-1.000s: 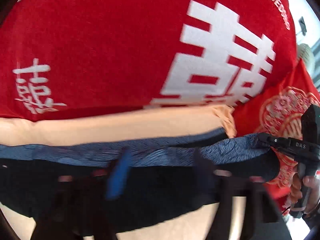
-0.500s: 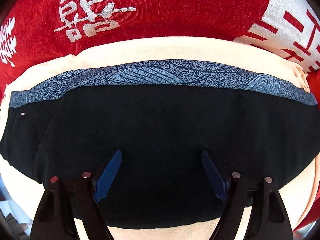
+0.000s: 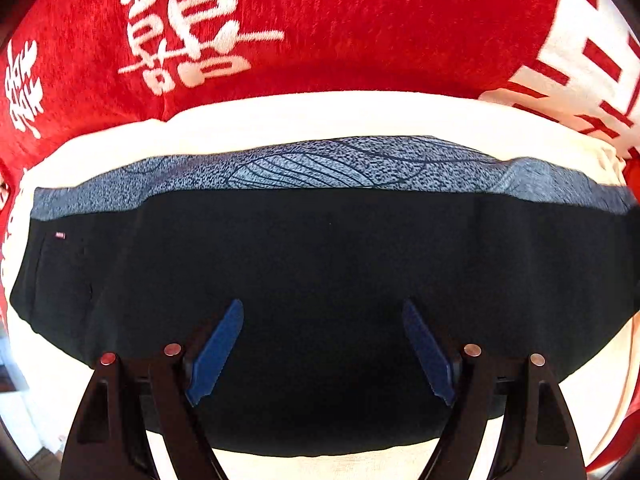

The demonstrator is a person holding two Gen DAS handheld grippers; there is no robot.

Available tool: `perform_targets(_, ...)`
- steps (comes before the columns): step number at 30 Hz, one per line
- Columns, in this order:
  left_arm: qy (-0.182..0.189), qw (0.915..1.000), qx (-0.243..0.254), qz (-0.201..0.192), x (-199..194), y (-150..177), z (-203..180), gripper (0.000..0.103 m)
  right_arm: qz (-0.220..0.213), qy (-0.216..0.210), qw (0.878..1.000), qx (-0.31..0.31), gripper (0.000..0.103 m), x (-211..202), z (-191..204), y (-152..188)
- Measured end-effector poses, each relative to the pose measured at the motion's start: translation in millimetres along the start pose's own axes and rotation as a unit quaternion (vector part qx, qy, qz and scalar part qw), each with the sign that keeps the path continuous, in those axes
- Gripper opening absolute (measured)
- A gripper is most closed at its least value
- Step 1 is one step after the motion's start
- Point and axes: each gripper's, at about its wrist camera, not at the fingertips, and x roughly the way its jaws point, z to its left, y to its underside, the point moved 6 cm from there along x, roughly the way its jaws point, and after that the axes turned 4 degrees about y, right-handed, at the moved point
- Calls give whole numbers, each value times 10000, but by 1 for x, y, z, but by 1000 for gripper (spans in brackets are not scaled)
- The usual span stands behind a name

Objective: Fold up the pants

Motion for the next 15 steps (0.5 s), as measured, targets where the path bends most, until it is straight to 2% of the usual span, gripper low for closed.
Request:
perform_targets(2, 66, 9998, -3, -184, -7, -5, 1, 83, -172, -276, 9995, 8, 41, -8, -3, 11)
perform_targets(4, 79, 9993, 62, -355, -11, -15, -3, 83, -291, -467, 9984, 158, 49, -10, -7, 17)
perform_targets(6, 102, 9991, 87, -395, -6, -26, -7, 83, -295, -632, 9965, 466, 49, 1, -13, 18)
perform_targets(8, 43, 9994, 75, -329, 6, -34, -13, 83, -589, -794, 9935, 566, 49, 4, -9, 14)
perform_targets(10, -46, 9996, 99, -260, 20, -36, -16, 83, -687, -855, 9920, 622, 49, 6, -3, 13)
perform_targets(11, -45, 9996, 98, -245, 25, -37, -13, 83, -647, -835, 9921, 677, 27, 7, 2, 8)
perform_targets(12, -29, 9996, 66, -288, 27, -38, -11, 86, -569, -865, 9921, 708, 14, 6, 5, 4)
perform_targets(13, -46, 9996, 38, -272, 25, -33, -8, 86, -609, -920, 9916, 678, 13, -1, 10, -1)
perform_targets(15, -115, 9997, 77, -212, 21, -33, -5, 86, -912, -779, 9927, 100, 13, -28, 29, -10)
